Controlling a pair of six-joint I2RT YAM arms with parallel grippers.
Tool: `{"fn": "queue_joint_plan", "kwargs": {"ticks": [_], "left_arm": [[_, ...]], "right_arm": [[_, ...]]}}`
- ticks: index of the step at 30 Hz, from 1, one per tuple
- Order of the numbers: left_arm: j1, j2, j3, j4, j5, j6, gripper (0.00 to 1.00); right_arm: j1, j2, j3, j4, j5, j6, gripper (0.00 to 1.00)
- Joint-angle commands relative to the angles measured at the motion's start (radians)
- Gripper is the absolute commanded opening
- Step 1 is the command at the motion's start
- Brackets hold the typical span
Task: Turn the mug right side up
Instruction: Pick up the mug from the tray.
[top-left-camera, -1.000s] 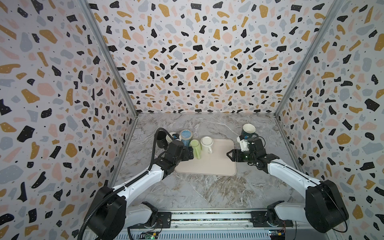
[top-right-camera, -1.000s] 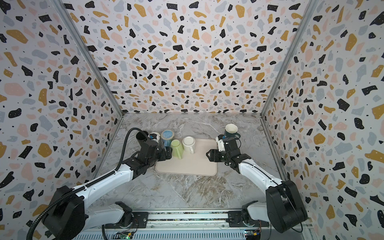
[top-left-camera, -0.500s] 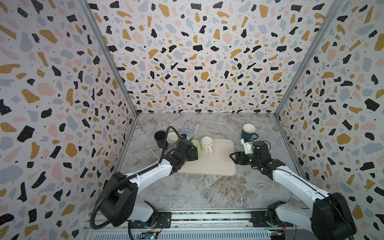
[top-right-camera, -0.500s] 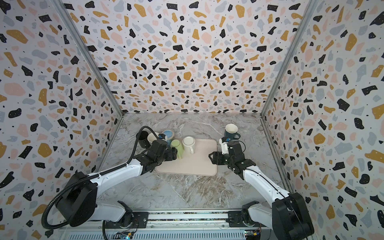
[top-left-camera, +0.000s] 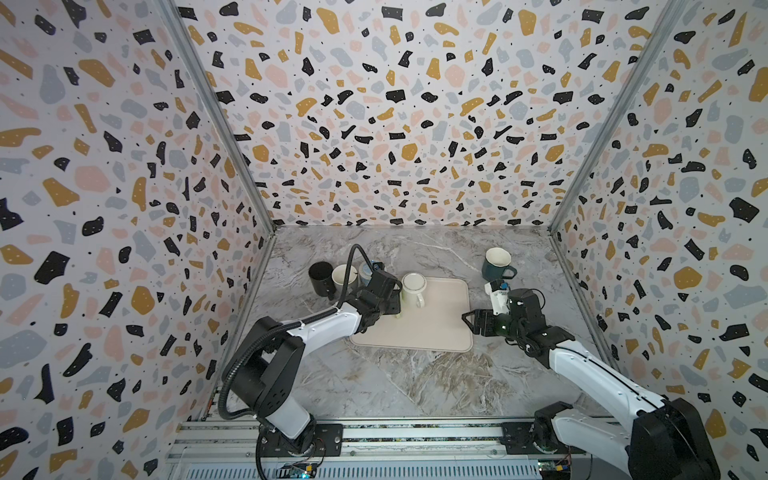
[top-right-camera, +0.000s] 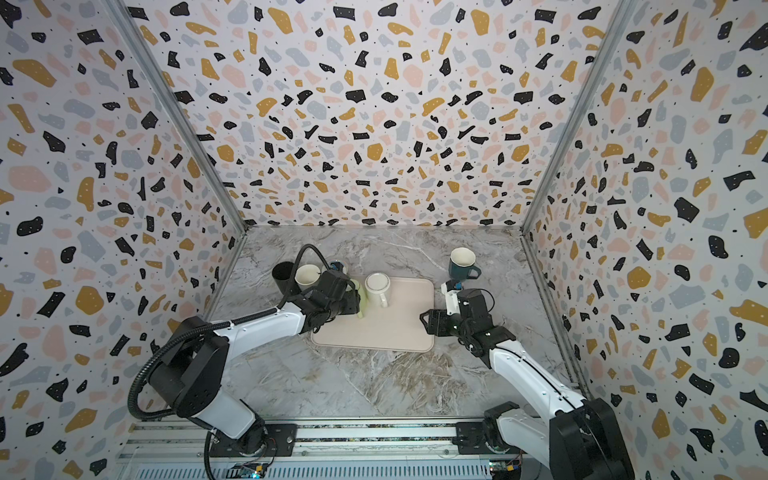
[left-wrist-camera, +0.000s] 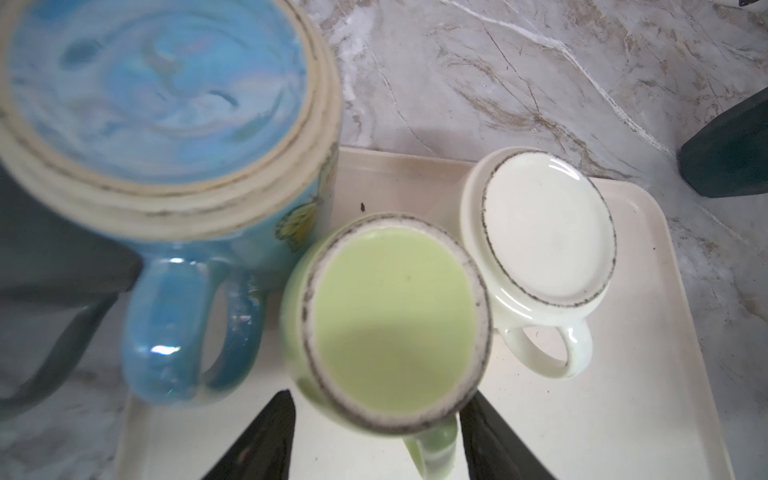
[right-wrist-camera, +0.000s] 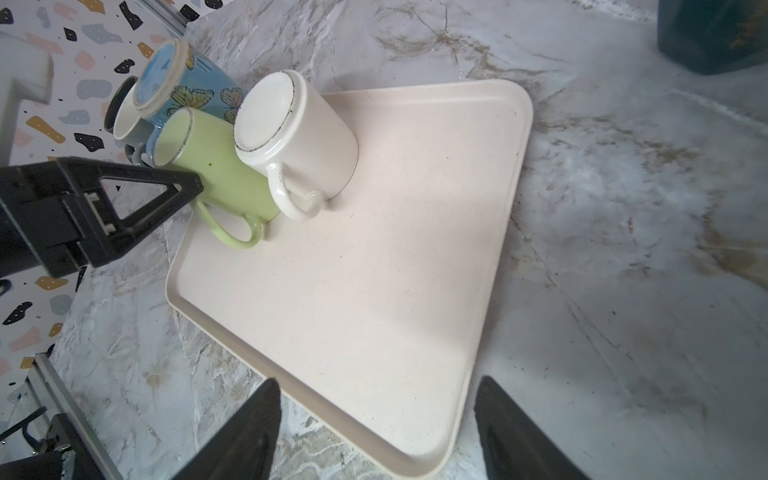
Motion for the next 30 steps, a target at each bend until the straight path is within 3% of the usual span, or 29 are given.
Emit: {"fn": "queue_joint_plan", "kwargs": {"ticks": [1,21,30], "left_arm": [[-0.006,0.061,0.065,-0.008,0.010,0.036,0.63],[0.002,0.153,0.126,-0.030,0.000,0.044,0.52],[0.022,0.167,0.154,-0.060,0.024,0.073,0.36]], "right_arm": [[-0.006,-0.038,-0.018,-0.005,0.012,0.010,0.75],[-0.006,-0.053,-0.051,0.011,-0.017,0.013,0.75],[-0.006,-0.052,-0.070,0.019,-0.021,0.014,0.75]]}}
